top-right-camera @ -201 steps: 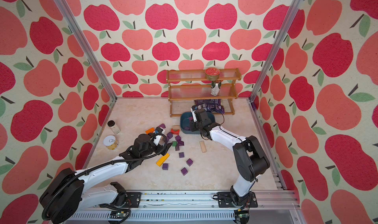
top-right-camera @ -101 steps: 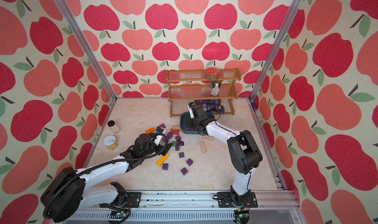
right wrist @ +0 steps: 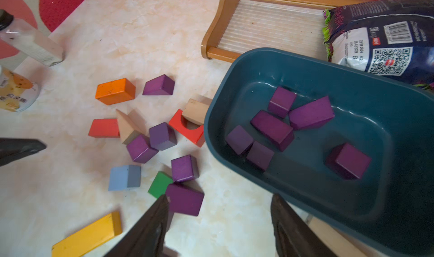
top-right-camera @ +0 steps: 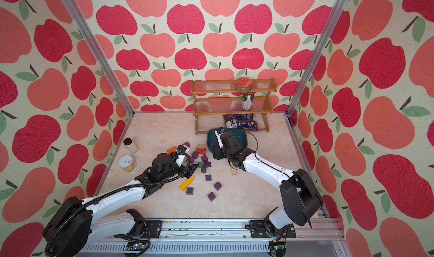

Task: Pick purple bricks into the storage bin
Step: Place the building block in the storage box, then pick up the building block from the center of the board.

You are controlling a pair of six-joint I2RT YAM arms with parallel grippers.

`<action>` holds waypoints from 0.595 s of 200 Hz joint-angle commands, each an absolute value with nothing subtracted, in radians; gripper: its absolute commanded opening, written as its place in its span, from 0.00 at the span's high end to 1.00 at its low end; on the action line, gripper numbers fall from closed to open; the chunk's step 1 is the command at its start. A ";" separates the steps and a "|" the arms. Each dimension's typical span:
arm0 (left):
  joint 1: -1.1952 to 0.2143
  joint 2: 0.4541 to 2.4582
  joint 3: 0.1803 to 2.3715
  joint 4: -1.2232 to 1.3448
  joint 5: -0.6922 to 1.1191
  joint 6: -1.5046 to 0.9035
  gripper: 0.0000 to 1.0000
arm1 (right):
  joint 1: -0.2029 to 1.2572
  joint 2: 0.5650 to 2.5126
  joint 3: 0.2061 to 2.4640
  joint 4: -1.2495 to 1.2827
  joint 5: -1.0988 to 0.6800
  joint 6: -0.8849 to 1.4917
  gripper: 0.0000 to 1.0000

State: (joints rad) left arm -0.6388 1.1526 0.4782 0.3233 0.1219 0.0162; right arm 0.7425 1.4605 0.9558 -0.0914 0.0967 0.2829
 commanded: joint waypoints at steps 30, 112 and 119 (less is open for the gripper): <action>-0.637 1.140 0.508 0.299 0.145 -0.010 0.01 | 0.760 1.263 0.770 -0.167 0.105 0.402 0.27; -0.645 1.134 0.498 0.305 0.127 -0.064 0.01 | 0.803 1.071 0.687 -0.358 0.161 0.439 0.24; -0.645 1.135 0.485 0.330 0.124 -0.071 0.01 | 0.804 1.056 0.684 -0.372 0.158 0.439 0.23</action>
